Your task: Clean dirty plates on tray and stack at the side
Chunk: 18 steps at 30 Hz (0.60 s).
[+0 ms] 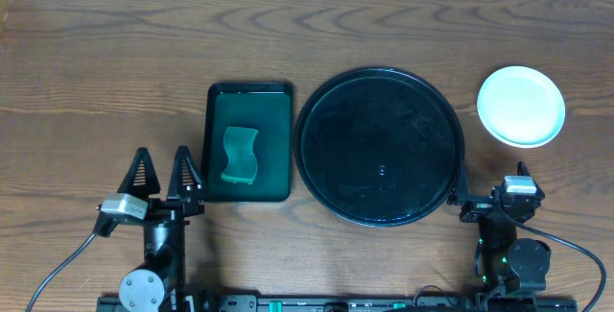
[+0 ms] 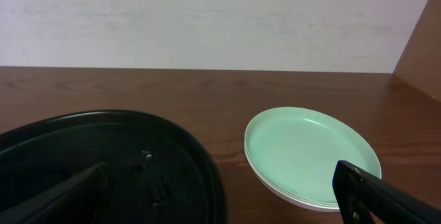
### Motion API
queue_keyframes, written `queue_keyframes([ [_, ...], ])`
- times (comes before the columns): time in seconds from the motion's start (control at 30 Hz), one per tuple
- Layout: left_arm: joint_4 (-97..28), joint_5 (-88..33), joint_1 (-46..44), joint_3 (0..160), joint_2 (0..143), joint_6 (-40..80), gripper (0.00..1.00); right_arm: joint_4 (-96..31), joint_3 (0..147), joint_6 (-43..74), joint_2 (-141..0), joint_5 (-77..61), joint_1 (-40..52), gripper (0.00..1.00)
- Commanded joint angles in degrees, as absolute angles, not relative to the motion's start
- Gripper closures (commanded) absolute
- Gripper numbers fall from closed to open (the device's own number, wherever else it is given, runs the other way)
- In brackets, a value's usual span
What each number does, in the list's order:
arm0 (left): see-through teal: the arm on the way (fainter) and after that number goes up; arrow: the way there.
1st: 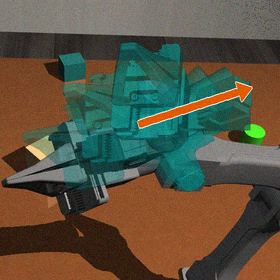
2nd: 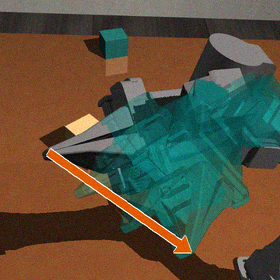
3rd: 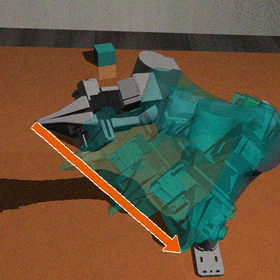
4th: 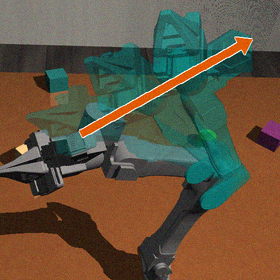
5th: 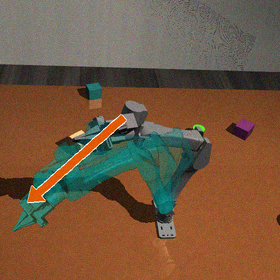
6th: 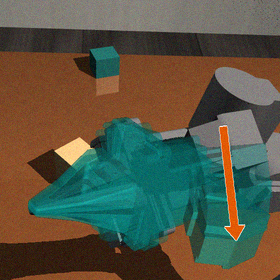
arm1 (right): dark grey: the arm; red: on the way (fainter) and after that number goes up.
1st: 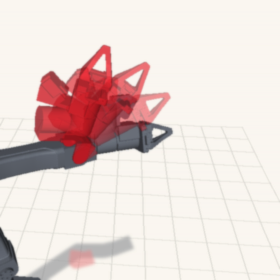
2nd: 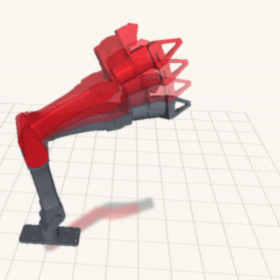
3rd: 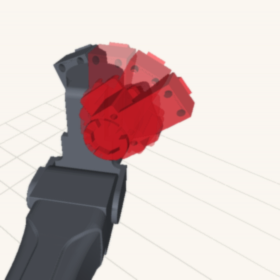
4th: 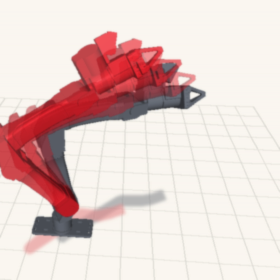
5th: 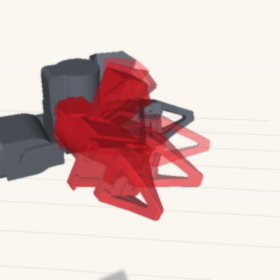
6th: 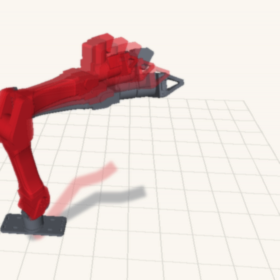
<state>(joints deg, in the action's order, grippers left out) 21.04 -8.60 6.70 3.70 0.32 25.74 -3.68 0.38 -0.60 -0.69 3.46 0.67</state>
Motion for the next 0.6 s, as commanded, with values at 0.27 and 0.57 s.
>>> queue_keyframes([
  [0.27, 11.64, -8.38, 6.46, 0.23, 0.12, 26.26, 0.2, -3.88, 0.3, 0.16, -0.38, 3.81, 0.4, 0.01],
  [0.57, -3.16, -9.28, 3.57, 0.23, 0.1, 19.73, 0.2, -3.88, 0.3, 0.16, -0.38, 3.81, 0.4, 0.01],
])
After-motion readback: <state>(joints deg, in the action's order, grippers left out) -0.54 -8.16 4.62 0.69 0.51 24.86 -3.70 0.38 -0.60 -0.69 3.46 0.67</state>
